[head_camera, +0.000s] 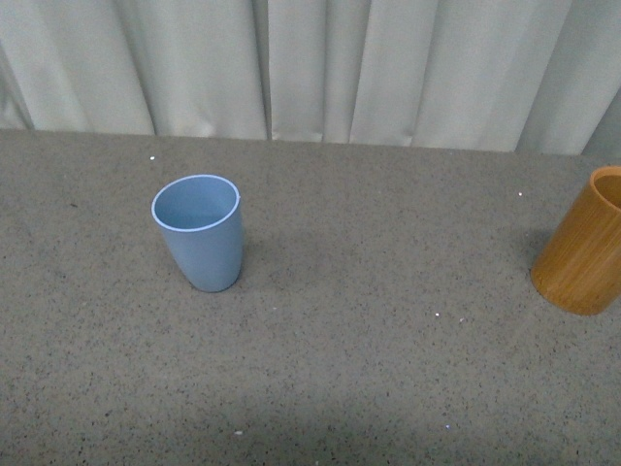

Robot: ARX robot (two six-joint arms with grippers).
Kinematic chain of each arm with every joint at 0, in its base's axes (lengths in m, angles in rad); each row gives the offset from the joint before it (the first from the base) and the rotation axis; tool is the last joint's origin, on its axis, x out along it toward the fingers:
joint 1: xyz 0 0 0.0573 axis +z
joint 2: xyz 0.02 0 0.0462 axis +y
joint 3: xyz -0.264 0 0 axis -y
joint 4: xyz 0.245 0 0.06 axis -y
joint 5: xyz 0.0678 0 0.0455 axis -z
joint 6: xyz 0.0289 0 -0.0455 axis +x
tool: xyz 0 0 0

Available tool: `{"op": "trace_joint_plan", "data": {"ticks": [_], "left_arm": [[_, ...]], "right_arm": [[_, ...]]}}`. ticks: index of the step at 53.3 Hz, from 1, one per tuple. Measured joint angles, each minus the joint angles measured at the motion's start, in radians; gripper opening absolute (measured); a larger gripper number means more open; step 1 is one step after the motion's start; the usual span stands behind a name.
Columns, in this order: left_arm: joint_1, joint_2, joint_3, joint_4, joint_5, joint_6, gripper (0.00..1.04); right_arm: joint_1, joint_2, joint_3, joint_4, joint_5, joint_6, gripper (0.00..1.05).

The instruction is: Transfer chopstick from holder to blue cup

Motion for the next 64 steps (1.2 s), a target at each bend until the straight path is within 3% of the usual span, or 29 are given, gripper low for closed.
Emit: {"op": "trace_joint_plan", "data": {"ticks": [64], "left_arm": [[0.000,0.000,0.000,0.000,0.000,0.000,0.98]], "right_arm": [[0.000,0.000,0.000,0.000,0.000,0.000,0.95]]}}
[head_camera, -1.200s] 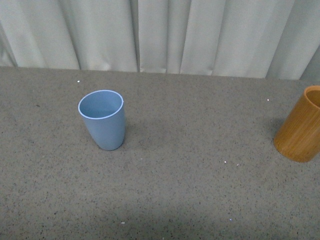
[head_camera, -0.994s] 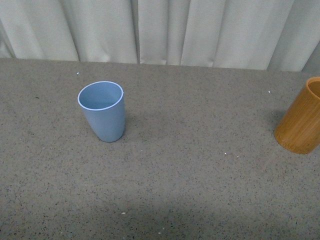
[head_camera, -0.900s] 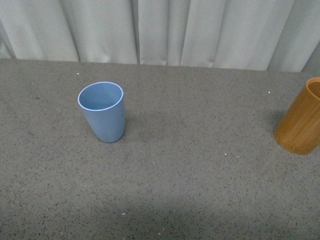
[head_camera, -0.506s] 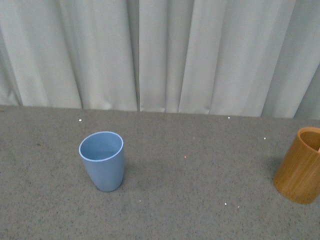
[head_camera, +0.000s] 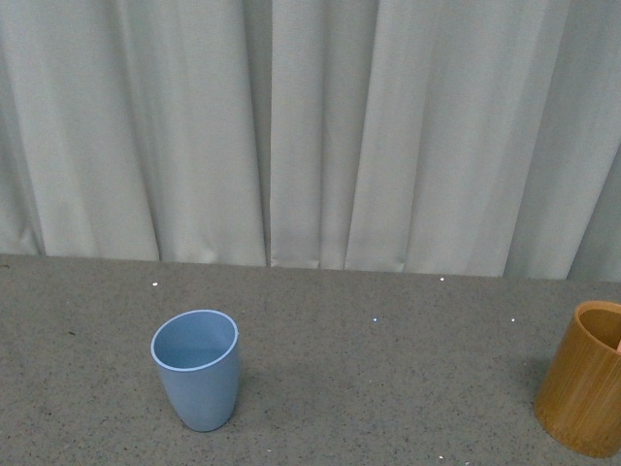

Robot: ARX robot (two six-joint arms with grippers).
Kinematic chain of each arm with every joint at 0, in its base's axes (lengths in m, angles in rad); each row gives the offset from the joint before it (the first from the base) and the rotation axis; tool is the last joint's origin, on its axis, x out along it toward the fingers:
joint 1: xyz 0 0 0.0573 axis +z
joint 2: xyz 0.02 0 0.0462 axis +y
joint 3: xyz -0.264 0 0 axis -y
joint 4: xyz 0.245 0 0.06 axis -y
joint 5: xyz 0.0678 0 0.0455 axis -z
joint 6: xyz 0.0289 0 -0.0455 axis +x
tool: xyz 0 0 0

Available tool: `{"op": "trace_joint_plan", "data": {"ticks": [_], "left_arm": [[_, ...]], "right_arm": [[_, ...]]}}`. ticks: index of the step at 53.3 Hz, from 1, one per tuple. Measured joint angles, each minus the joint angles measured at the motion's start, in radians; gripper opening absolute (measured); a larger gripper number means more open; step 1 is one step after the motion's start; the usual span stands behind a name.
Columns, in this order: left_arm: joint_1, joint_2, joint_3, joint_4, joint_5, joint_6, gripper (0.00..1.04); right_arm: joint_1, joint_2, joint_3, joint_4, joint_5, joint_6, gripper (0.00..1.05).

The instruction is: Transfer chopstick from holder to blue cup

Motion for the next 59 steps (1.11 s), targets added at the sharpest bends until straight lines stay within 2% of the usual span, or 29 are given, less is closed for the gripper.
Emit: {"op": "trace_joint_plan", "data": {"ticks": [59], "left_arm": [[0.000,0.000,0.000,0.000,0.000,0.000,0.98]], "right_arm": [[0.000,0.000,0.000,0.000,0.000,0.000,0.95]]}}
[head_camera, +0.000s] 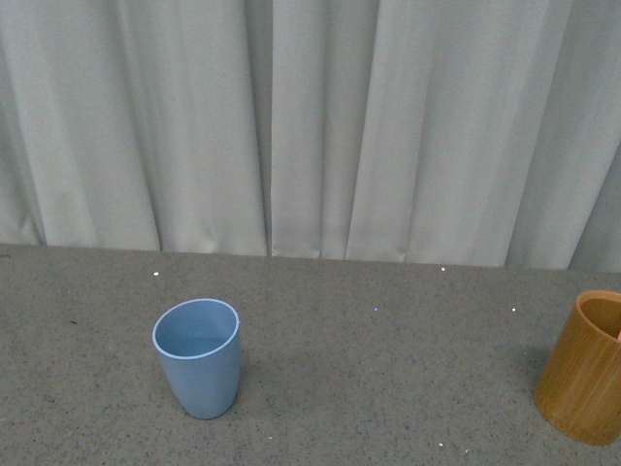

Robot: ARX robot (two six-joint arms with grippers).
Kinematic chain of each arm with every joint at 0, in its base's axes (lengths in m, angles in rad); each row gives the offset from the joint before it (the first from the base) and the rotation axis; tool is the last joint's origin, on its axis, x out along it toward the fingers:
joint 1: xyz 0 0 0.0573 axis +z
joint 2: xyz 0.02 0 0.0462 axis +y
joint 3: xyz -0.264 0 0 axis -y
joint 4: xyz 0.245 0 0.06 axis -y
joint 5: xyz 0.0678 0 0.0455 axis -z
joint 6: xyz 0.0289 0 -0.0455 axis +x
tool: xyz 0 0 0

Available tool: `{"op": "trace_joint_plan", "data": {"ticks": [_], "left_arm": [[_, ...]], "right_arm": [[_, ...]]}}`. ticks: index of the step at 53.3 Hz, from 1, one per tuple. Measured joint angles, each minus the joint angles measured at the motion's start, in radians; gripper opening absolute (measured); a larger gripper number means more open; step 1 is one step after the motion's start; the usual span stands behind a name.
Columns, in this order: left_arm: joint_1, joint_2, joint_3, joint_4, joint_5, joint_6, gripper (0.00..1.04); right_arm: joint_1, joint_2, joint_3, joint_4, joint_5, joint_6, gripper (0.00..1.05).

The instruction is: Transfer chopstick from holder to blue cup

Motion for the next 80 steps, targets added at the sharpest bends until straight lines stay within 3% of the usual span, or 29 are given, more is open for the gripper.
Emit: {"op": "trace_joint_plan", "data": {"ticks": [62,68,71,75,80], "left_arm": [[0.000,0.000,0.000,0.000,0.000,0.000,0.98],[-0.040,0.097,0.058,-0.184,-0.131,-0.237,0.98],[-0.046,0.150,0.064,-0.222,-0.133,-0.406,0.98],[-0.045,0.213,0.064,-0.202,-0.105,-0.613,0.98],[-0.037,0.298,0.065,-0.115,-0.097,-0.749,0.98]], "right_arm": [[0.000,0.000,0.000,0.000,0.000,0.000,0.95],[0.000,0.000,0.000,0.000,0.000,0.000,0.95],[0.000,0.000,0.000,0.000,0.000,0.000,0.95],[0.000,0.000,0.000,0.000,0.000,0.000,0.95],[0.000,0.000,0.000,0.000,0.000,0.000,0.95]]}}
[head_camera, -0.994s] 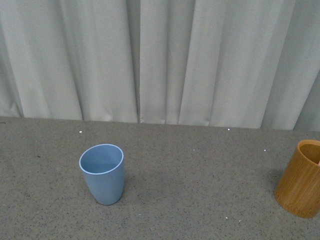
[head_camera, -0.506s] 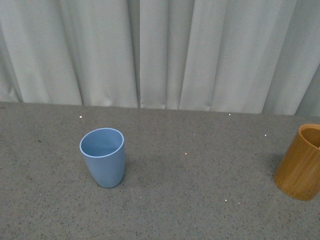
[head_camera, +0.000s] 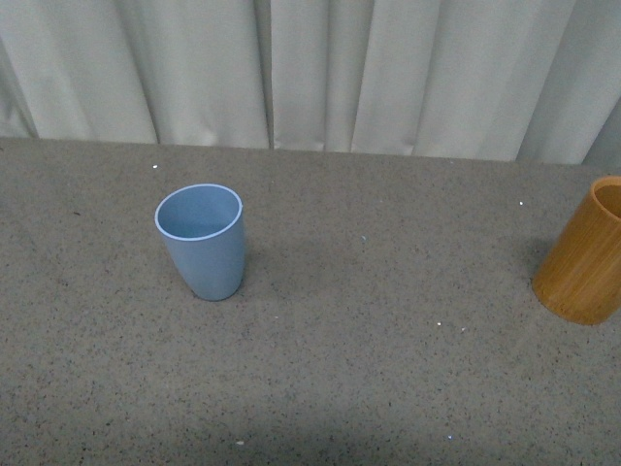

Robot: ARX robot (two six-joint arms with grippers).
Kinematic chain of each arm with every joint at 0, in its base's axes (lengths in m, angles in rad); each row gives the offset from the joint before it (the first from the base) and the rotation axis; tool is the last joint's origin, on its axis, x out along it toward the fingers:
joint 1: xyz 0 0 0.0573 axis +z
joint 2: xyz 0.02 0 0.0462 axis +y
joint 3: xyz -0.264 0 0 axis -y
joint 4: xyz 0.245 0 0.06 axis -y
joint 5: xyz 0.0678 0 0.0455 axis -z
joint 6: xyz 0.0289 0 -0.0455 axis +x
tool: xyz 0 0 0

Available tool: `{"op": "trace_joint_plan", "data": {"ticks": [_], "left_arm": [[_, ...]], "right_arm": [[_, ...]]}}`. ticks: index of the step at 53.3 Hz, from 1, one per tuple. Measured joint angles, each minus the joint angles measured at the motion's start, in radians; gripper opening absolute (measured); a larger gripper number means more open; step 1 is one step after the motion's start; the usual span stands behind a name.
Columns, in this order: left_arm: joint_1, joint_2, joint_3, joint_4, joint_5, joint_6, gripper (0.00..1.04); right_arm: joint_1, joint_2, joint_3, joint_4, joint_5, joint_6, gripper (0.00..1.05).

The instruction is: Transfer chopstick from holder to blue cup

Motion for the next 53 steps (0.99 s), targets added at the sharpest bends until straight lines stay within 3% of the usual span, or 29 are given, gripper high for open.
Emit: {"op": "trace_joint_plan", "data": {"ticks": [10,21,41,53], "left_arm": [[0.026,0.256,0.029,0.235,0.027,-0.093,0.98],[-0.021,0.579,0.092,0.480,-0.005,-0.112,0.98],[-0.109,0.867,0.201,0.586,-0.080,-0.022,0.98],[-0.127,1.087,0.351,0.589,-0.056,0.039,0.98]], "right_arm": [[0.000,0.000,0.000,0.000,0.000,0.000,0.95],[0.000,0.000,0.000,0.000,0.000,0.000,0.95],[0.000,0.000,0.000,0.000,0.000,0.000,0.95],[0.000,0.000,0.000,0.000,0.000,0.000,0.95]]}}
